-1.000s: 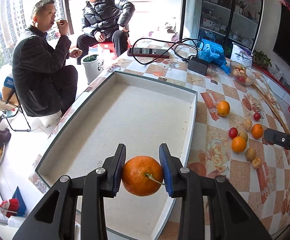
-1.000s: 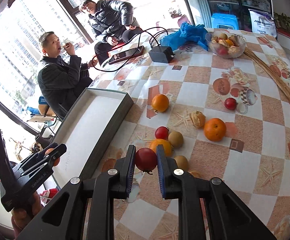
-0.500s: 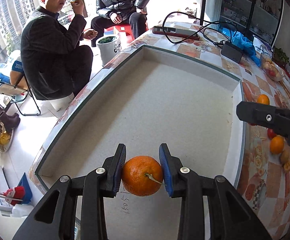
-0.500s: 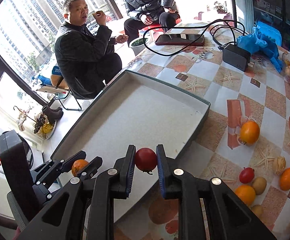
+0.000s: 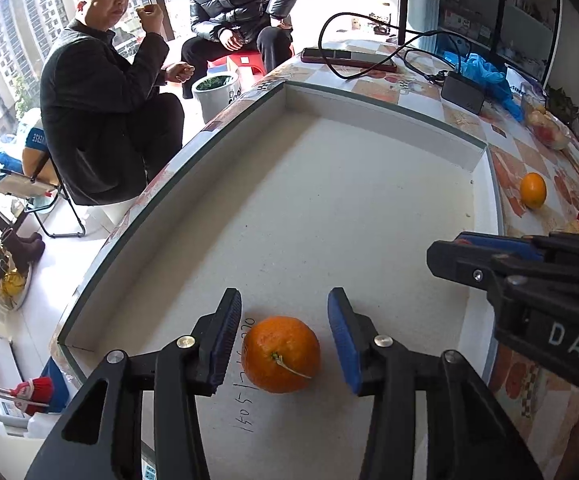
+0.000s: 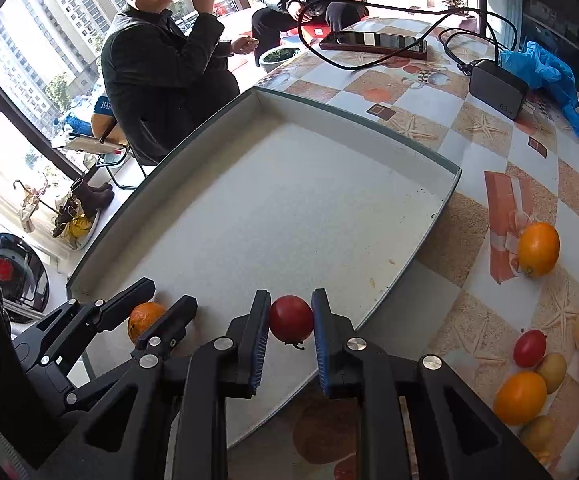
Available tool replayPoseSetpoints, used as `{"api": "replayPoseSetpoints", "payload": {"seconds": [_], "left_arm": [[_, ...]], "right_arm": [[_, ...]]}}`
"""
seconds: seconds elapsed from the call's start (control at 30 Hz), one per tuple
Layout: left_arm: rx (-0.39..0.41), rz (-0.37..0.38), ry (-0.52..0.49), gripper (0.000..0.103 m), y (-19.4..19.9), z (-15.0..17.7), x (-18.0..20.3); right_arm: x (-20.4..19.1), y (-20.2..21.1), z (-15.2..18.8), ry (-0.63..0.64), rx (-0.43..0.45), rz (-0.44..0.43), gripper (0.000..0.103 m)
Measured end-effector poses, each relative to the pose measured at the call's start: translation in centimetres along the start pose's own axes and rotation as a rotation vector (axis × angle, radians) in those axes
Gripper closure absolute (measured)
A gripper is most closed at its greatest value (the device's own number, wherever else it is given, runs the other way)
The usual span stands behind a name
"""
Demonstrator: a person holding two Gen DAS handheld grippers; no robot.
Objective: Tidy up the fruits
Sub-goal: 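Lower both fruits into the white tray and open both grippers, then grasp a large orange with the left gripper while the right grasps a brown round fruit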
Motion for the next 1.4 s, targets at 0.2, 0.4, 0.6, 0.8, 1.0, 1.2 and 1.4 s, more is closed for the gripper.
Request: {"api": "replayPoseSetpoints", "payload": {"seconds": [0.2, 0.4, 0.6, 0.8, 1.0, 1.2, 1.4], "left_arm": [[0.077, -0.043, -0.032, 0.021, 1.6, -0.5, 0.3], [0.148, -0.045, -0.063, 0.021, 4.4, -1.4, 1.6], [0.182, 0.131, -0.213, 0.021, 6.7, -0.8, 8.9], [0.121, 0.316, -0.396, 0.021, 5.6, 1.6, 18.1], [0.053, 0.311, -0.4, 0.021, 2.1, 2.3, 20.4], [0.077, 0.234, -0.38, 0.021, 1.1, 1.5, 19.6], [0.08, 0.267, -0.339, 0.021, 1.2, 1.2, 19.0]], "right_arm": [[0.1, 1.5, -0.3, 0.007, 0.084, 0.026, 0.0], [4.0, 6.8, -0.5, -0.136, 0.216, -0.018, 0.0], [14.1, 11.3, 3.8, -0.347, 0.274, 0.146, 0.0], [23.5, 11.8, 11.0, -0.514, 0.188, 0.282, 0.0], [26.9, 11.7, 16.2, -0.574, 0.167, 0.311, 0.0], [26.0, 11.4, 16.5, -0.495, 0.153, 0.365, 0.0], [25.5, 10.7, 16.2, -0.448, 0.159, 0.396, 0.0]]}}
Point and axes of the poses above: each gripper's, at about its wrist camera, not at the fingertips, and y roughly against the way its jaws point, x to its right, z to its underside, the point moved 6 cm from there along -y, roughly the way its jaws point, and after that the axes turned 5 degrees about z, right-handed, at the moved point
